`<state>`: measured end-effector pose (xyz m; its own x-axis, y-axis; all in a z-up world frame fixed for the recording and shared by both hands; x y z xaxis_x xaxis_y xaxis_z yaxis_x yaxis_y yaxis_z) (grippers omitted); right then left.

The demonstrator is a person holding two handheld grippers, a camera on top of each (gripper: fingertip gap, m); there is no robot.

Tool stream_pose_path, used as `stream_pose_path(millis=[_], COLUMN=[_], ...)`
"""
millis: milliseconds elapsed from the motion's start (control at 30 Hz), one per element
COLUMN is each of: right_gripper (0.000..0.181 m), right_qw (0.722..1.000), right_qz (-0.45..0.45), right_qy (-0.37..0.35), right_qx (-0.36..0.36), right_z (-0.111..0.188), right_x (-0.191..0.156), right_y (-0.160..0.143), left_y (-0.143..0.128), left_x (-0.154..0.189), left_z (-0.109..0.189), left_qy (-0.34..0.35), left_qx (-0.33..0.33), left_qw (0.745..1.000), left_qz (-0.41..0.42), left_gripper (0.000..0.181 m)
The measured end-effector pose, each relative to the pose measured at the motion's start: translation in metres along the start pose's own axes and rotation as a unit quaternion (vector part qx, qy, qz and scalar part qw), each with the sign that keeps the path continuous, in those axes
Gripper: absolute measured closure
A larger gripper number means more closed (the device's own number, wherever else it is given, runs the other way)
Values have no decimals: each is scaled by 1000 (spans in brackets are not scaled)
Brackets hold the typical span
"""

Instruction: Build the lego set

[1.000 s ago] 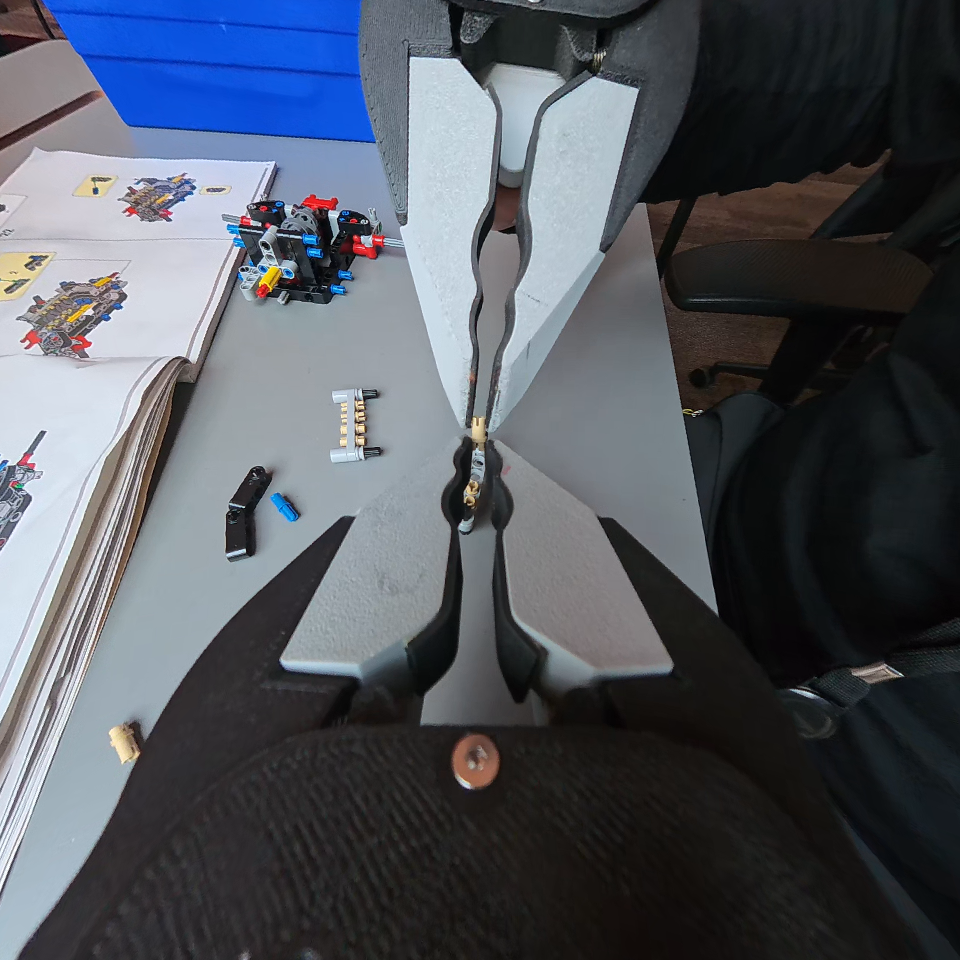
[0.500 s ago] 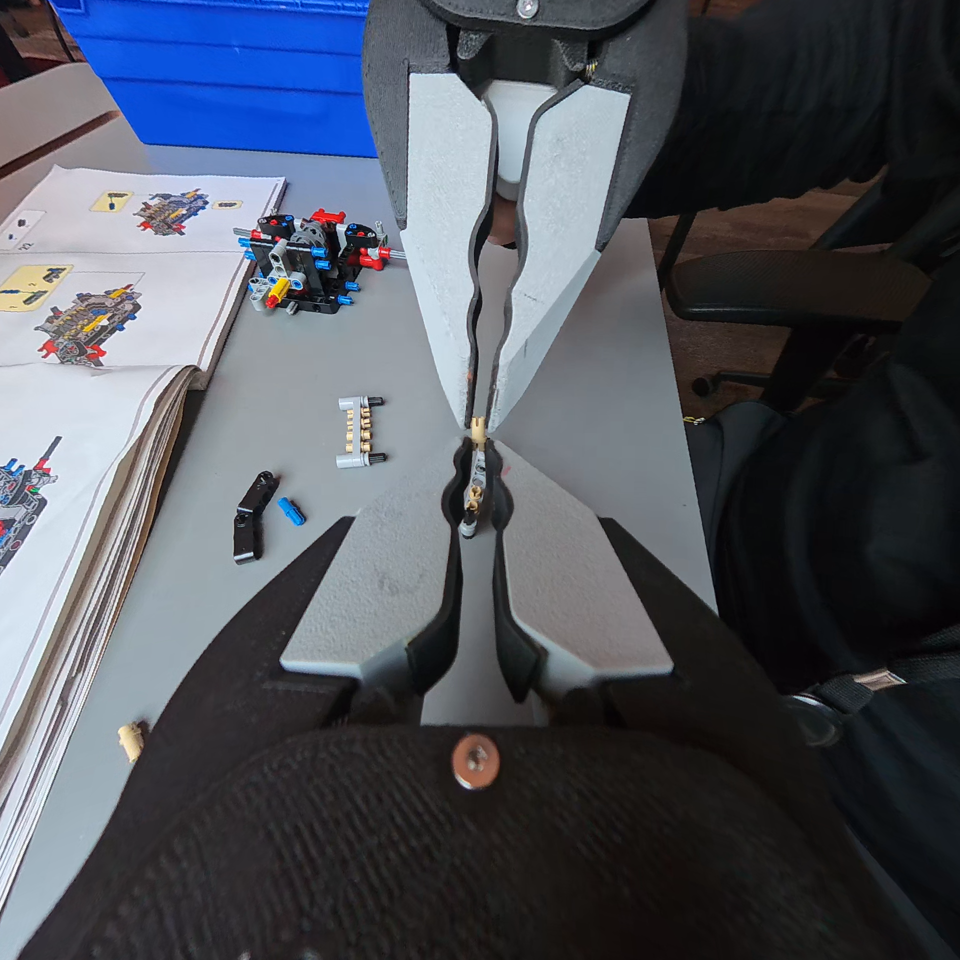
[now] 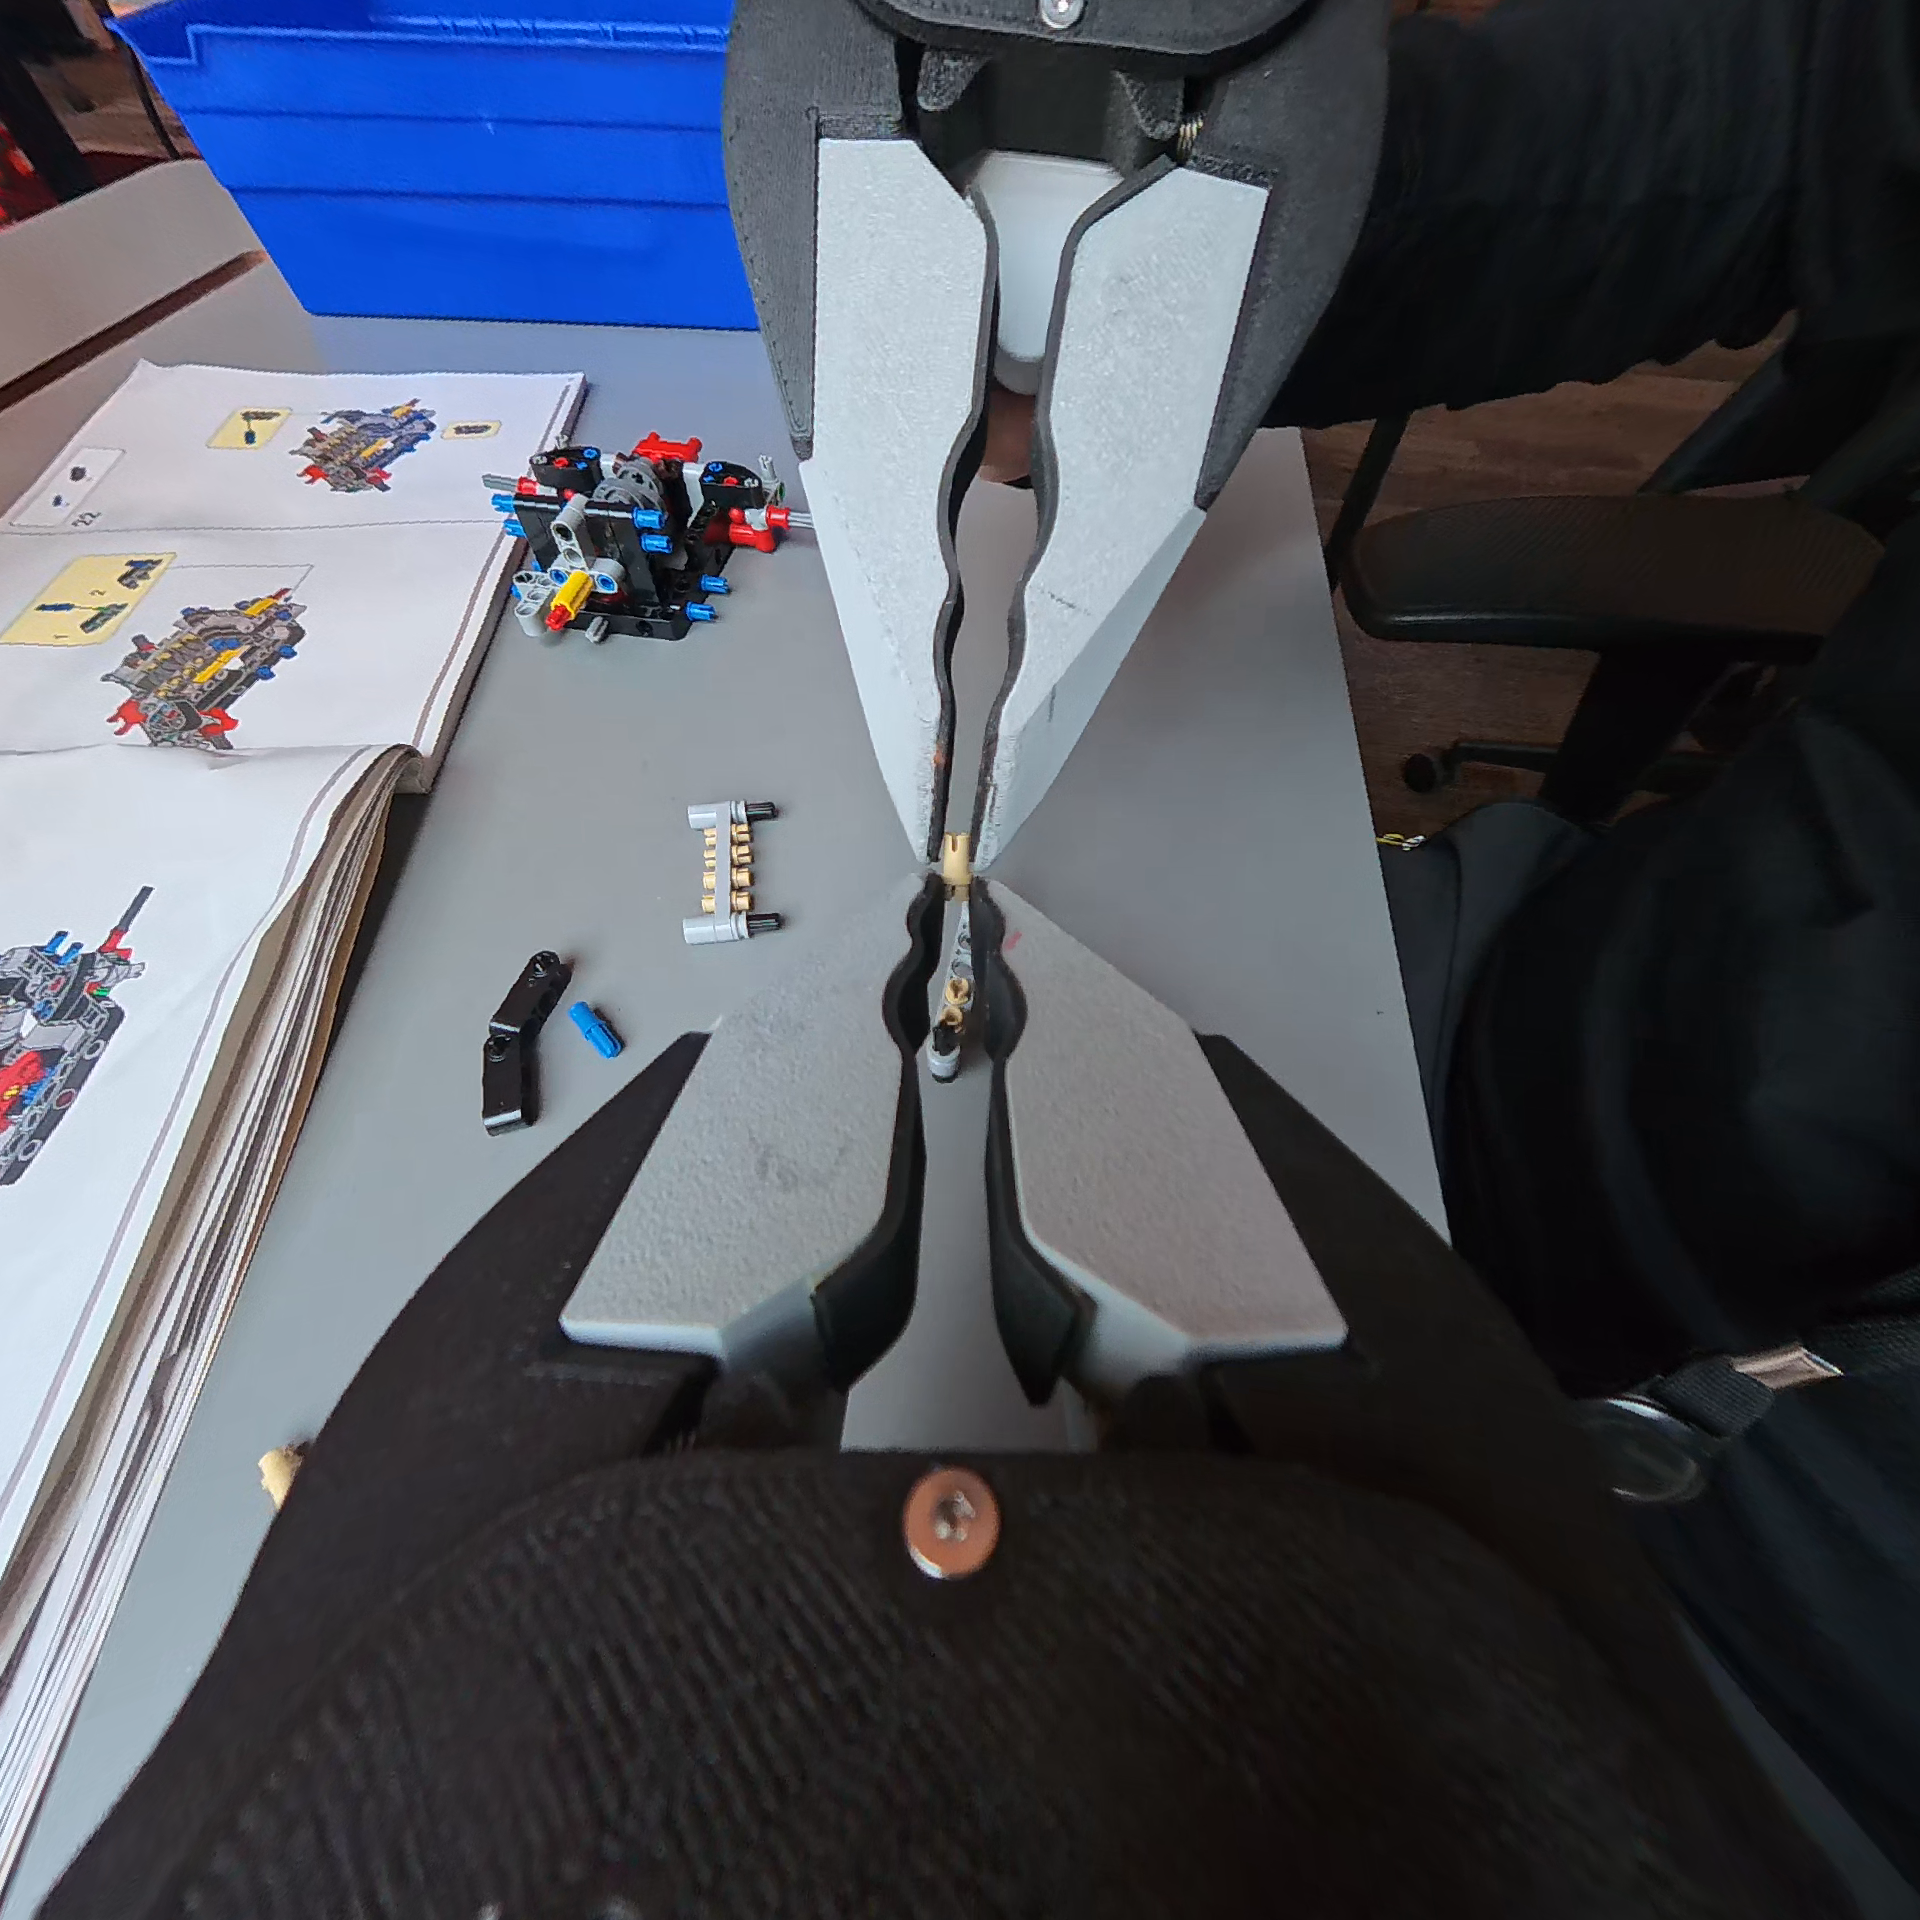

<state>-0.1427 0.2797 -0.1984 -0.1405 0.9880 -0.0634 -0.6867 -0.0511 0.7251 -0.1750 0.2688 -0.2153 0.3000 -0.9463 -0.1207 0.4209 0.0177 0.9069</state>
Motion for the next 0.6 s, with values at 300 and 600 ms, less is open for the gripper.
stream_pose_path(millis=[300, 600], right_gripper=[180, 180], right_qw=[1000, 998], right_qz=[16, 21], right_qy=[-11, -10], right_qx=[-7, -63], right_z=[0, 0], right_x=[0, 3], right_y=[0, -9], left_y=[0, -12], left_x=[0, -4], left_z=[0, 1], left_qy=[-2, -12], left_qx=[3, -35], left_qw=[1000, 999], left_qz=[7, 10], left_gripper=[180, 161])
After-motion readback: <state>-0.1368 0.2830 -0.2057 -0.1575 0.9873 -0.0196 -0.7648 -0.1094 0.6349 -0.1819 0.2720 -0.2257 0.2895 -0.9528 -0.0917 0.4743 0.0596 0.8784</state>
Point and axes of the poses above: each gripper's, where its closed fingertips meet, z back along the fingers, y out of its top, x = y × z across the jaws, the point moved 3 cm from there along z, back along the fingers, and after that the axes turned 9 degrees about -z, right-handed, at the moved point
